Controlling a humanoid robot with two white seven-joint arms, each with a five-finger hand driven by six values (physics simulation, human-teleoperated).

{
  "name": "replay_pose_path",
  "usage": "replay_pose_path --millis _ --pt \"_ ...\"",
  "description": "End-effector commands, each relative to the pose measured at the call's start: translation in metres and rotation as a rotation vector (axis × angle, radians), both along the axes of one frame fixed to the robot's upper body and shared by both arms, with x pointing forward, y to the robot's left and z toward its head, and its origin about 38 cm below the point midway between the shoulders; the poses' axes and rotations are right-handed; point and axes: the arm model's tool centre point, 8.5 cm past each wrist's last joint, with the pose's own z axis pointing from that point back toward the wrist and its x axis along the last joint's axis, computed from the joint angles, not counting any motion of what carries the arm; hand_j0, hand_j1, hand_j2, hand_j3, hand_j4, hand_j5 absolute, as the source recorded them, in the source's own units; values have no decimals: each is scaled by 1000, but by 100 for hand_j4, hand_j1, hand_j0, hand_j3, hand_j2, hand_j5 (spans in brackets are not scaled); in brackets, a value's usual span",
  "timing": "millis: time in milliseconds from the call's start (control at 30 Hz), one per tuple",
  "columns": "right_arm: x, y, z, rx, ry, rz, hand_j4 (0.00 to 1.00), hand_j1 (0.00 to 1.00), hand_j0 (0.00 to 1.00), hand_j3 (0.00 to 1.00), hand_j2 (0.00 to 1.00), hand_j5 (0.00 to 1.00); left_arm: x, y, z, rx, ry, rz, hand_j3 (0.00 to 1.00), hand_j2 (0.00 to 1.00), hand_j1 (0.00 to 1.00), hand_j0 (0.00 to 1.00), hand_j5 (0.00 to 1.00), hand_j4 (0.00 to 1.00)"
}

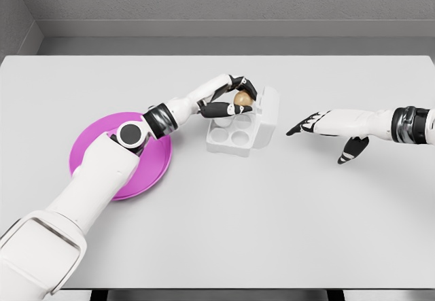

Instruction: Pack egg into the box and close the box lid

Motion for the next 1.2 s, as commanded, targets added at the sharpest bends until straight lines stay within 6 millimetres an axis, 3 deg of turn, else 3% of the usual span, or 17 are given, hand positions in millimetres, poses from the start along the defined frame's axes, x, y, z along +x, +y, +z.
replay_pose_path --millis 0,1167 --pt "0 -1 0 3 1 -3 100 100 100 100 100 100 0 0 1 -9 2 3 45 45 45 45 45 45" --pt "0 -1 1 3 0 -3 100 100 100 100 100 100 0 3 2 -3 -5 2 62 62 62 62 62 62"
